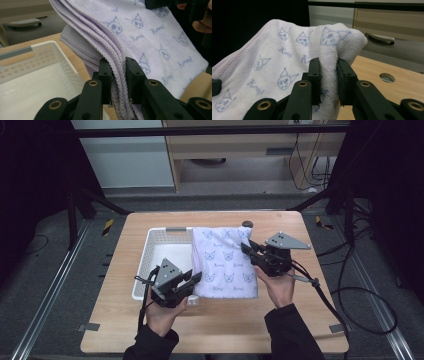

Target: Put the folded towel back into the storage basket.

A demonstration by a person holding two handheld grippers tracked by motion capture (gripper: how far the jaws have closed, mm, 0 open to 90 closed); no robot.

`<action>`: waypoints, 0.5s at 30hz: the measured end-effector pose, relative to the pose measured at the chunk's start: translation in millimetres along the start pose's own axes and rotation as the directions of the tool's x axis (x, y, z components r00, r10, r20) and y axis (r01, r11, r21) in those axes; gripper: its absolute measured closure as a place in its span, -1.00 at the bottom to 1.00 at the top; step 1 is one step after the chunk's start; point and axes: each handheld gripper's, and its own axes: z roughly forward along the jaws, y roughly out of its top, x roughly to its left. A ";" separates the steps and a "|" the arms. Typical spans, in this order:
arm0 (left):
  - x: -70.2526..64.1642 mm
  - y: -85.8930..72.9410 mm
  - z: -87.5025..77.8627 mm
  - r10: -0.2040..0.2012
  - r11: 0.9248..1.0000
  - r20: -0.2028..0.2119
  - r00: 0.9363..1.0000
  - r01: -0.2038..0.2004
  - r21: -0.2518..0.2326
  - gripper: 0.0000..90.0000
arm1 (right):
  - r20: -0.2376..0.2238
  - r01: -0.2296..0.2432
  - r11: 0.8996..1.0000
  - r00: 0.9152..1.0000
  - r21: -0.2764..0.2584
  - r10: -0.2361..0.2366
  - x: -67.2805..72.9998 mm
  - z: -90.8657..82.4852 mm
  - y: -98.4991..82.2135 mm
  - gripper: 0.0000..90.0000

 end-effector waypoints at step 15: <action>21.8 -1.4 -22.5 -0.014 1.000 -0.035 0.999 0.013 -0.024 0.68 | -0.028 0.024 1.000 0.999 -0.006 -0.024 21.0 20.7 13.7 0.68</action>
